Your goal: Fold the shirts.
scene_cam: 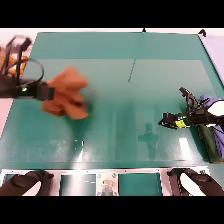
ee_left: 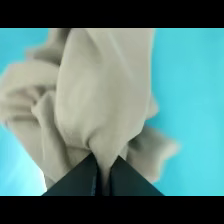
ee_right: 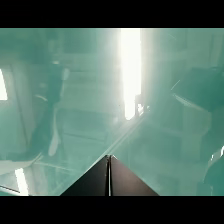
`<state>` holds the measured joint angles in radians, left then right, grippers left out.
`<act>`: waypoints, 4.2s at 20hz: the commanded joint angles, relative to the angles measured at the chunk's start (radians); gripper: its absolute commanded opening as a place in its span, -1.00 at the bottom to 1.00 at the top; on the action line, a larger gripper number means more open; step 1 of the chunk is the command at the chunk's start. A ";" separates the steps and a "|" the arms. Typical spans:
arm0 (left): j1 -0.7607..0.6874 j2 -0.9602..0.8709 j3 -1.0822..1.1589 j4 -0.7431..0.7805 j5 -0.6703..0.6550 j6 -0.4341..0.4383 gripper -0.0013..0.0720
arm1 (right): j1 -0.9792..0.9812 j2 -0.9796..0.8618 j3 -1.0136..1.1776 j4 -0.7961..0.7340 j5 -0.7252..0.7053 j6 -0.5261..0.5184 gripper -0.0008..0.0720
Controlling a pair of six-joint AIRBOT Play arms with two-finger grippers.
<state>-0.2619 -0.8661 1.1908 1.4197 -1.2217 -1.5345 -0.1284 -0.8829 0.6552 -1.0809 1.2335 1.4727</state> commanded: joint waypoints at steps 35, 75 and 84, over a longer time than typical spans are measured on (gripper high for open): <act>-0.022 -0.437 -0.520 -0.759 0.389 0.340 -0.14 | 0.001 -0.345 -0.001 0.109 -0.232 -0.073 0.12; 0.052 -0.739 0.324 -0.323 -0.027 0.361 -0.89 | -0.029 -0.090 -0.067 0.358 -0.301 -0.307 -0.94; 0.153 -0.741 0.396 -0.033 -0.370 0.152 0.70 | -0.066 -0.186 -0.079 0.309 -0.343 -0.306 -0.94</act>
<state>-0.1585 -1.6154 1.5951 1.3510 -1.4635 -1.3102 -0.1734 -1.0542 0.5556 -0.7555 0.9016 1.1671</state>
